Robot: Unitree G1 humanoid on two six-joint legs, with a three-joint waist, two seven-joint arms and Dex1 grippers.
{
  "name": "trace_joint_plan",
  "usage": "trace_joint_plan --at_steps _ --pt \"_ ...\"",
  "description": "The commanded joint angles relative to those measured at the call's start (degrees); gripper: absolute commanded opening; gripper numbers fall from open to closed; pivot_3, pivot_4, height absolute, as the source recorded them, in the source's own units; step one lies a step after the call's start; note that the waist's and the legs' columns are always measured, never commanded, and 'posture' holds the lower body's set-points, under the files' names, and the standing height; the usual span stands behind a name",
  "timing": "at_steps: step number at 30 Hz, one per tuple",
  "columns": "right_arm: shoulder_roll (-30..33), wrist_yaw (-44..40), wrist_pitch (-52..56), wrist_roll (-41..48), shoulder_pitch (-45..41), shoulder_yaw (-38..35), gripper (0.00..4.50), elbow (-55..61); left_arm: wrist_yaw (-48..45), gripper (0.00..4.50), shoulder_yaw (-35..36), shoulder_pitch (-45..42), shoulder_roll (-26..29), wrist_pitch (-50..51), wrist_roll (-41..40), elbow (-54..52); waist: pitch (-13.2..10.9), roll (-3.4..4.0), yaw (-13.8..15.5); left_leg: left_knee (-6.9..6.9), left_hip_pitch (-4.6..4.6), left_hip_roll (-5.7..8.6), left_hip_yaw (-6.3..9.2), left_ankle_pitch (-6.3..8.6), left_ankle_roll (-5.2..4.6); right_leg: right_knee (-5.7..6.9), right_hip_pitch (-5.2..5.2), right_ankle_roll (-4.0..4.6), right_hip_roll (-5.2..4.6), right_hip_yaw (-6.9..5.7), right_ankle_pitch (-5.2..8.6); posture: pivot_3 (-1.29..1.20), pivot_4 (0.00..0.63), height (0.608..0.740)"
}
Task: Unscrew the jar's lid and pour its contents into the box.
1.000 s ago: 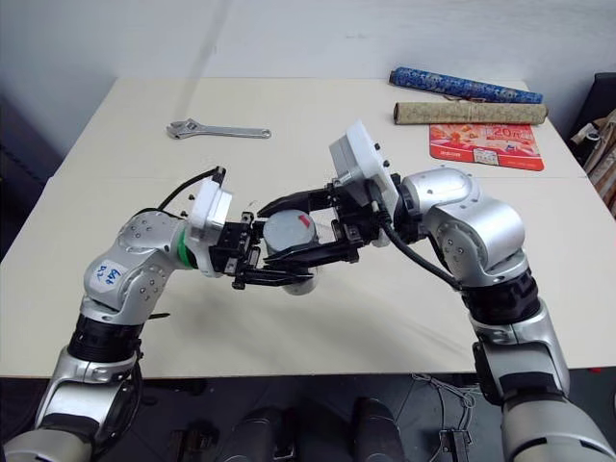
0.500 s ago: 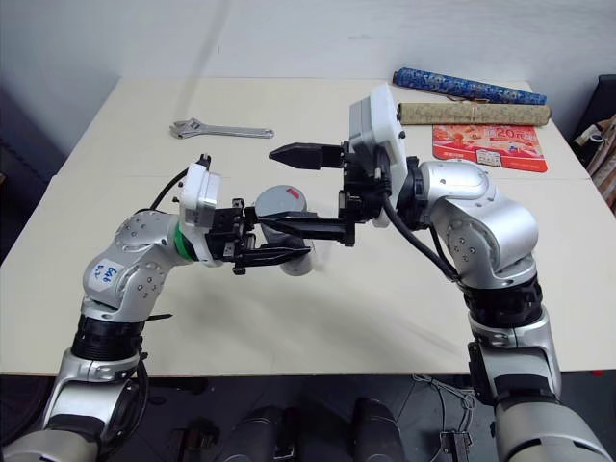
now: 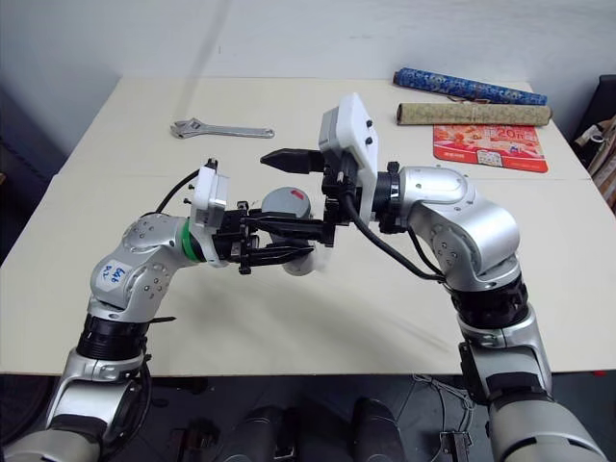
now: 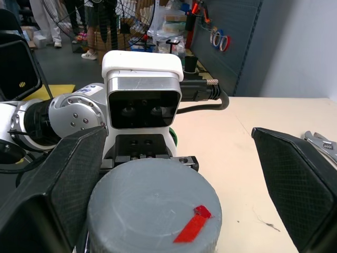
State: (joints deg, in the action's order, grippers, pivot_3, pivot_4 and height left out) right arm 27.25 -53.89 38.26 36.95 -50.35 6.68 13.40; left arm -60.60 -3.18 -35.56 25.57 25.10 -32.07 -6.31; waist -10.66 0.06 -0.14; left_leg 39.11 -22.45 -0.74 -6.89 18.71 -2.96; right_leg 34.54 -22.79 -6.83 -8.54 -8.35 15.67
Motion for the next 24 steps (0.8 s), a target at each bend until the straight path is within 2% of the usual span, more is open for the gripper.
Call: trace_joint_plan --at_steps 1,11,24 --pt "0.1 0.8 -0.9 -1.0 -0.6 -1.3 4.47 -0.2 -0.4 2.32 -0.8 0.3 -0.2 -0.7 -0.2 -3.2 0.0 0.00 -0.1 0.00 0.00 0.00 0.00 0.00 0.00 0.00 0.00 0.00 0.00 0.00 0.00 0.00 0.150 0.740" --pt "4.7 -4.4 -6.0 -3.0 2.2 -4.4 4.47 -7.1 -0.8 2.32 -0.9 0.5 0.0 -1.6 0.3 -3.0 0.0 0.00 0.0 0.00 0.00 0.01 0.00 0.00 0.00 0.00 0.00 0.00 0.00 0.00 0.00 0.00 0.150 0.740" --pt "7.8 -8.0 -5.6 2.0 7.5 -8.9 4.47 -5.7 -0.4 2.32 -0.4 0.8 -0.2 -1.5 0.8 -3.3 0.0 0.00 0.1 0.00 0.00 0.02 0.01 -0.01 -0.03 -0.01 0.03 0.00 -0.02 0.00 0.00 0.00 0.150 0.740"
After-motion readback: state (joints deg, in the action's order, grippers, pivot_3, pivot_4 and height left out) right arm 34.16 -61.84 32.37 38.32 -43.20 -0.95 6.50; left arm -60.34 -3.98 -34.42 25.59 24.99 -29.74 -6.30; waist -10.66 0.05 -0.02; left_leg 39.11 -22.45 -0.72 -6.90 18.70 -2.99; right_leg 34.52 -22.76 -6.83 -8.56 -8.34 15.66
